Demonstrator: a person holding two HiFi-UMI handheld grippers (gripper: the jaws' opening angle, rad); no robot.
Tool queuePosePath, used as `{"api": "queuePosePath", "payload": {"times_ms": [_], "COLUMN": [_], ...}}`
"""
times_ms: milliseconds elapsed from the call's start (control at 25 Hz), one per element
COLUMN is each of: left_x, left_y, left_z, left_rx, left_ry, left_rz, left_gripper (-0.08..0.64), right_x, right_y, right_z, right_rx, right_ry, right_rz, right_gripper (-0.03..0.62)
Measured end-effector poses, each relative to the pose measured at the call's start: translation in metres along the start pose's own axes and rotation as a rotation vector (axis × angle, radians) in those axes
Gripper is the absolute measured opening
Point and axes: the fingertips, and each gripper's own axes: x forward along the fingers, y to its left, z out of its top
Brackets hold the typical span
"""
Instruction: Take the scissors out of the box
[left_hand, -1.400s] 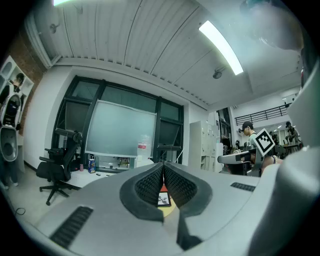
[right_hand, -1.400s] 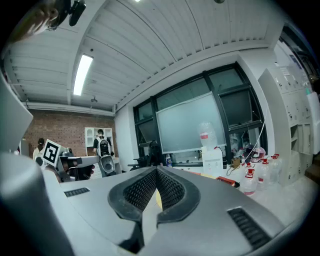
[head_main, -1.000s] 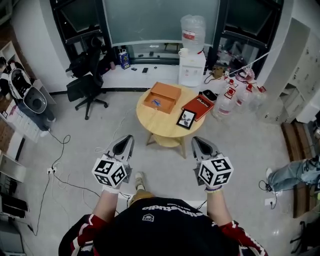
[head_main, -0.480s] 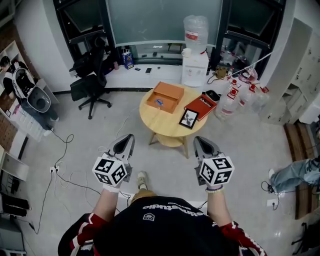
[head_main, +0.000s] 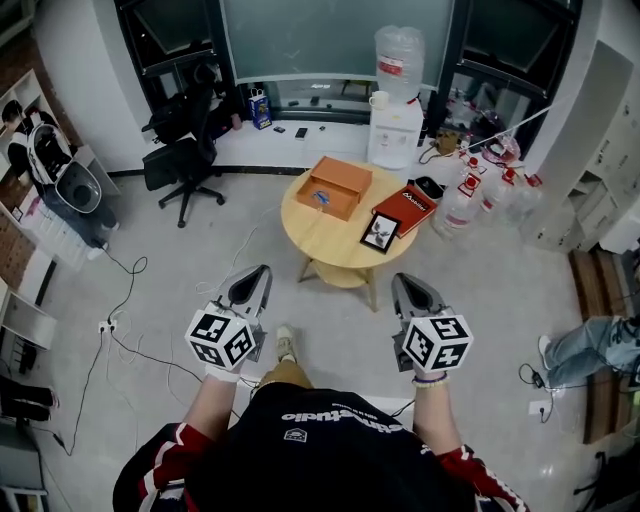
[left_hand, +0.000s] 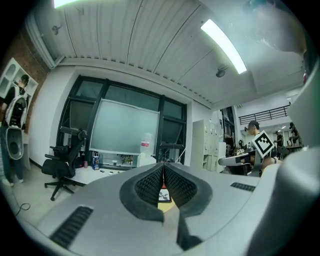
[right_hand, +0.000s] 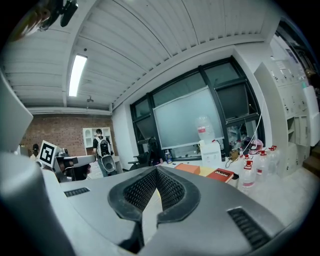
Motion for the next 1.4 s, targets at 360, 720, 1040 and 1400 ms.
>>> {"api": "queuePosePath", "payload": {"times_ms": [360, 720, 1040, 1400], "left_x": [-0.006, 0.007, 0.026, 0.057], "left_y": [0.019, 0.02, 0.022, 0.045], "left_z": [-0.011, -0.028, -0.026, -0.019], "left_rx": [-0.017, -0.04, -0.049, -0.048], "left_ry": [0.027, 0.041, 0.032, 0.021], "left_rz": [0.023, 0.001, -0.033, -0.043], "left_gripper": [0.018, 0.018, 0.018, 0.018], "right_x": [0.007, 0.005, 0.016, 0.049], "right_y": [0.011, 0.001, -0.007, -0.02], "right_z": [-0.016, -0.028, -0.025, -0.017], "right_rx": [0.011, 0.005, -0.002, -0.011], "right_ry": [0.037, 0.067, 0.078, 0.084], "right_rz": [0.008, -0.024, -0.046, -0.062], "right_gripper": [0.028, 0.028, 0.028, 0.028]}}
